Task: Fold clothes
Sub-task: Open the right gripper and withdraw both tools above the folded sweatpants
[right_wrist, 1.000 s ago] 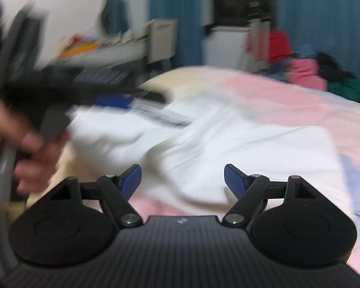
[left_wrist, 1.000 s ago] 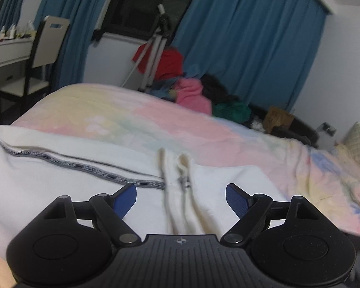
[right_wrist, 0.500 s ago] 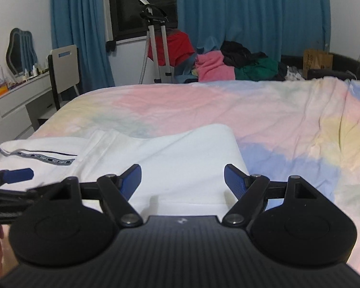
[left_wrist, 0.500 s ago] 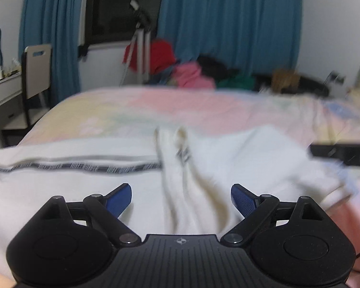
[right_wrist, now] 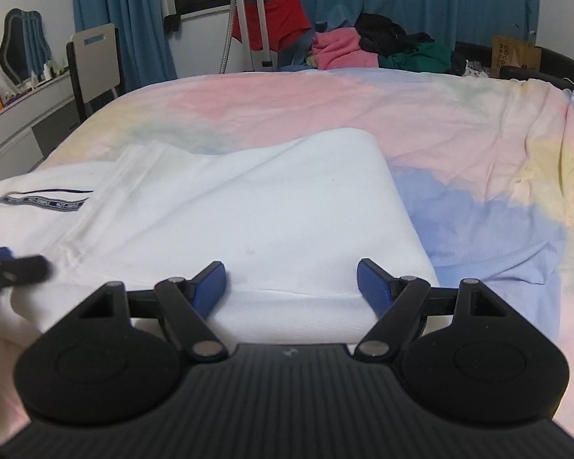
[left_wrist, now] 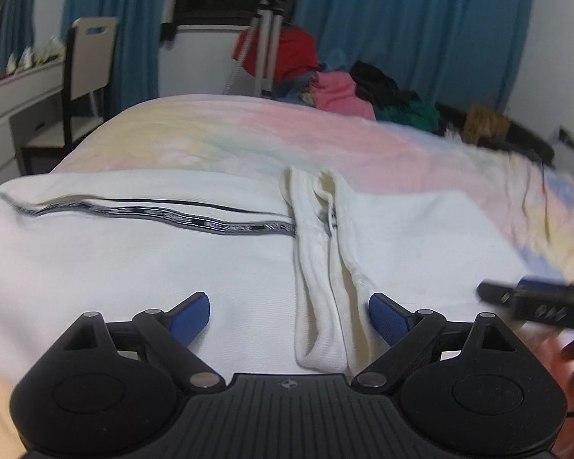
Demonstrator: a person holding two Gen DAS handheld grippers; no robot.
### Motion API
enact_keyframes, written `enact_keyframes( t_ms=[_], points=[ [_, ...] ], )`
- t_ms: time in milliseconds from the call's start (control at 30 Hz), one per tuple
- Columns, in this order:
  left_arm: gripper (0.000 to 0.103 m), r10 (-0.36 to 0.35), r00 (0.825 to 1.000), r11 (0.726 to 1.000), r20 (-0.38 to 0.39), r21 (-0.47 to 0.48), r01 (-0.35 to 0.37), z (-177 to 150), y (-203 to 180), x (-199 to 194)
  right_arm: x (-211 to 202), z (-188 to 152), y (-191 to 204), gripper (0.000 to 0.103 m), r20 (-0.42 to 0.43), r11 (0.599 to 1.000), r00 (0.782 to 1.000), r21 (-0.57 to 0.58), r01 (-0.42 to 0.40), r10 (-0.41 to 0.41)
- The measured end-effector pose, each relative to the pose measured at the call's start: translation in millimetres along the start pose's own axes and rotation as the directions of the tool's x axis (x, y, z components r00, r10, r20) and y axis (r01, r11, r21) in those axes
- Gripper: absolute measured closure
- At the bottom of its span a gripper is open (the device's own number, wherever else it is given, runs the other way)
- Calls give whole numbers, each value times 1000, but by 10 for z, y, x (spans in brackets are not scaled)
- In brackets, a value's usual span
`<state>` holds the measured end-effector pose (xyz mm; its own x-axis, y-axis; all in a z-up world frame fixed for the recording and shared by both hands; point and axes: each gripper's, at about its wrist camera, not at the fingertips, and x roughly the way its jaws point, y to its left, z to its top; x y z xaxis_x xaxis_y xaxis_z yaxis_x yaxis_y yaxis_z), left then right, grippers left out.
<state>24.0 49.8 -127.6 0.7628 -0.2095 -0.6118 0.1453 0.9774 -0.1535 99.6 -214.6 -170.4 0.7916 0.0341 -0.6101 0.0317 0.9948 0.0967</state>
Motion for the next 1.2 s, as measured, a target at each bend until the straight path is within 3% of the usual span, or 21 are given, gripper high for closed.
enact_keyframes(
  t_ms=[167,300,567,733,833,900,1100,1200],
  points=[
    [4,97,995,977,28,-192,-90,134,422,-416,-51,-27,-45,26,-3,1000,1000,7,-11,11],
    [1,107,994,897,14,-432,-90,127,862,-627,-100,-44,-48,26,-6,1000,1000,4,-7,7],
    [1,77,994,753,-76,-649,-108,43,1359,-600,-149,-10,11,26,-24,1000,1000,4,1,-1],
    [2,16,994,578,-111,-810,-99,-86,1791,-295,-117,0,72,26,-30,1000,1000,-14,10,-10],
    [4,29,992,458,-119,-881,-119,-96,2084,-139,-89,6,104,26,-29,1000,999,-18,15,-15],
    [6,39,994,393,-104,-913,-111,-66,2267,-89,-96,10,91,26,-28,1000,1000,-17,14,-15],
    [22,143,987,344,-73,-932,-119,91,2804,-84,-109,5,100,26,-21,1000,1000,-20,13,-13],
    [40,165,984,314,-66,-943,-115,57,3053,-76,-152,9,114,26,-6,1000,1000,-22,-9,8]
  ],
)
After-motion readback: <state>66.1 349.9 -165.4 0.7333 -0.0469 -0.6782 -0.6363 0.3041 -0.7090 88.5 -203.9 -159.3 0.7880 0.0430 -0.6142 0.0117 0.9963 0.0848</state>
